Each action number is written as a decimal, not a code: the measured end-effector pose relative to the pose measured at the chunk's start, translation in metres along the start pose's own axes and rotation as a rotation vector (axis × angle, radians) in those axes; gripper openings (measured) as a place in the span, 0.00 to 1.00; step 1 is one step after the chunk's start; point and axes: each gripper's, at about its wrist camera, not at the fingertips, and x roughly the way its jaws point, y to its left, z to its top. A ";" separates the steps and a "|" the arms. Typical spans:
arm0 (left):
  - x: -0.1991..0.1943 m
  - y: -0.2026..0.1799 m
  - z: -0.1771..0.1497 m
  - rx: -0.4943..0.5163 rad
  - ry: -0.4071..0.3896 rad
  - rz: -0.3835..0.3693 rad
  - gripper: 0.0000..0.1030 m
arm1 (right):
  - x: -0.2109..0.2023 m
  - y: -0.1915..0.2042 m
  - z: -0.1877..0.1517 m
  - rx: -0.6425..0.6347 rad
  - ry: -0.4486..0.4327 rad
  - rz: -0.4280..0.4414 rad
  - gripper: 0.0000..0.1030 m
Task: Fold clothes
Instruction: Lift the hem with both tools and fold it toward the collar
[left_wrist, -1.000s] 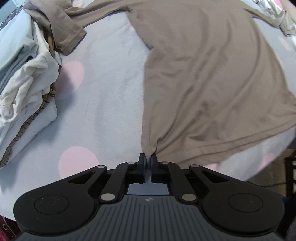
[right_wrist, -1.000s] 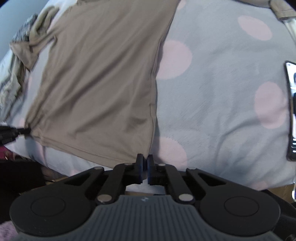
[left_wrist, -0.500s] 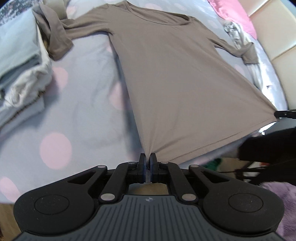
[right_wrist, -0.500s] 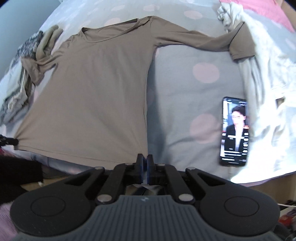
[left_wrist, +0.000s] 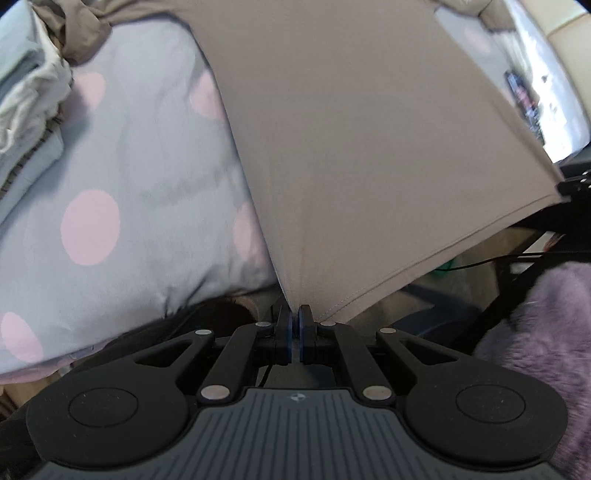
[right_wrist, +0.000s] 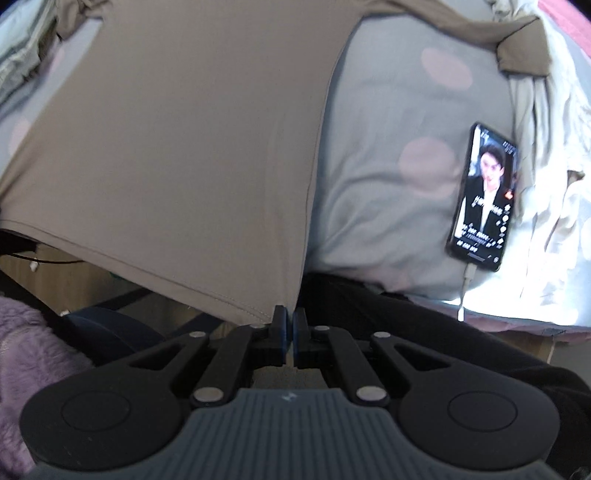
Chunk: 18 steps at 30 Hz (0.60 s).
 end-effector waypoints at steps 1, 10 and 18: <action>0.006 -0.001 0.001 0.001 0.014 0.013 0.01 | 0.006 0.001 0.002 0.003 0.005 0.001 0.04; 0.038 0.002 0.013 -0.018 0.065 0.078 0.03 | 0.039 0.024 0.014 -0.042 -0.001 -0.074 0.10; 0.002 0.001 0.012 -0.008 -0.057 0.026 0.14 | 0.029 0.029 0.020 -0.089 -0.059 -0.104 0.42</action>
